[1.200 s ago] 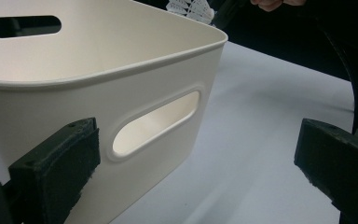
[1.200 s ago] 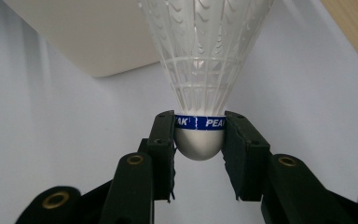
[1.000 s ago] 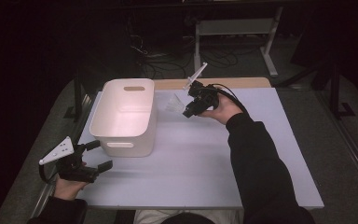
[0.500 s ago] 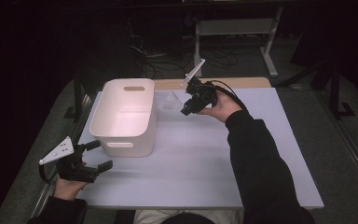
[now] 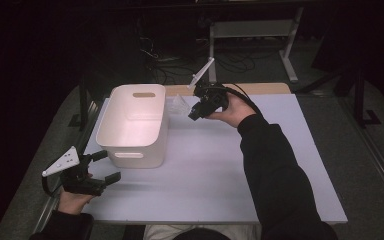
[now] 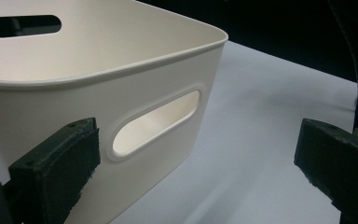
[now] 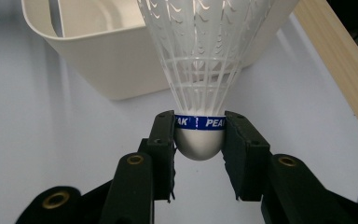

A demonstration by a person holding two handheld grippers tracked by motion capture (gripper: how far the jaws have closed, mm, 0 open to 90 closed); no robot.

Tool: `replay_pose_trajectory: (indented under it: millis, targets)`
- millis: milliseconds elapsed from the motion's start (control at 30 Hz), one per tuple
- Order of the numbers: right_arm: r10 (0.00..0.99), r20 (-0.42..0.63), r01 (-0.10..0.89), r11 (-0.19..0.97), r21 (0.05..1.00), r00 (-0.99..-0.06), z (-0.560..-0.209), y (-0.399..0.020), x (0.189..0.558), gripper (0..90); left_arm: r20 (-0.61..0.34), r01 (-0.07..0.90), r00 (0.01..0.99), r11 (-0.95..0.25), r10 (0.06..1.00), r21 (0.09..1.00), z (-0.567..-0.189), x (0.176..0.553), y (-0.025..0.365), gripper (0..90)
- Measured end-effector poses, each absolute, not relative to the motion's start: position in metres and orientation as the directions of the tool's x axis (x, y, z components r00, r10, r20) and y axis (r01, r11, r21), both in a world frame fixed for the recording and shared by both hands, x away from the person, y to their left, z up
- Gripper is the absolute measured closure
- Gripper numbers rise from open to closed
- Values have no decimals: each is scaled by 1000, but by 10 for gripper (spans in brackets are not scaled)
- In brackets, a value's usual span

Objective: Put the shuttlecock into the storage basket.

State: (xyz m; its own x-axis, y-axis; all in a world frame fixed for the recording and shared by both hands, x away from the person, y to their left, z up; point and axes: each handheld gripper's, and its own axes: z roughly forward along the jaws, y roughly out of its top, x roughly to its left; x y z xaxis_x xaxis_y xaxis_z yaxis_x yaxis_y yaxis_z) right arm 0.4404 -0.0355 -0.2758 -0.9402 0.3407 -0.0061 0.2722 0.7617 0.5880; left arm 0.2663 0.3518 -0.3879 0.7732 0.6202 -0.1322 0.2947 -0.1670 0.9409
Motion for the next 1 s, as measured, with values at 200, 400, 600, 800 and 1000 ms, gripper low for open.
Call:
replay_pose_trajectory:
  millis: [200, 400, 600, 800, 1000]
  targets:
    - [332, -12, 261, 763, 591, -943, -269, -30, 439, 643, -130, 294, 774, -170, 620, 941, -388, 266, 352, 0]
    - [322, -15, 251, 764, 594, -947, -265, -26, 438, 642, -130, 294, 774, -170, 620, 940, -388, 266, 352, 0]
    - [316, -21, 241, 764, 599, -949, -260, -22, 437, 643, -131, 294, 774, -169, 619, 941, -388, 267, 352, 0]
    - [305, -31, 225, 764, 604, -952, -249, -16, 435, 643, -132, 295, 773, -167, 621, 941, -388, 266, 351, 0]
    - [290, -39, 207, 766, 609, -956, -242, -8, 434, 643, -128, 293, 774, -171, 620, 941, -388, 266, 352, 0]
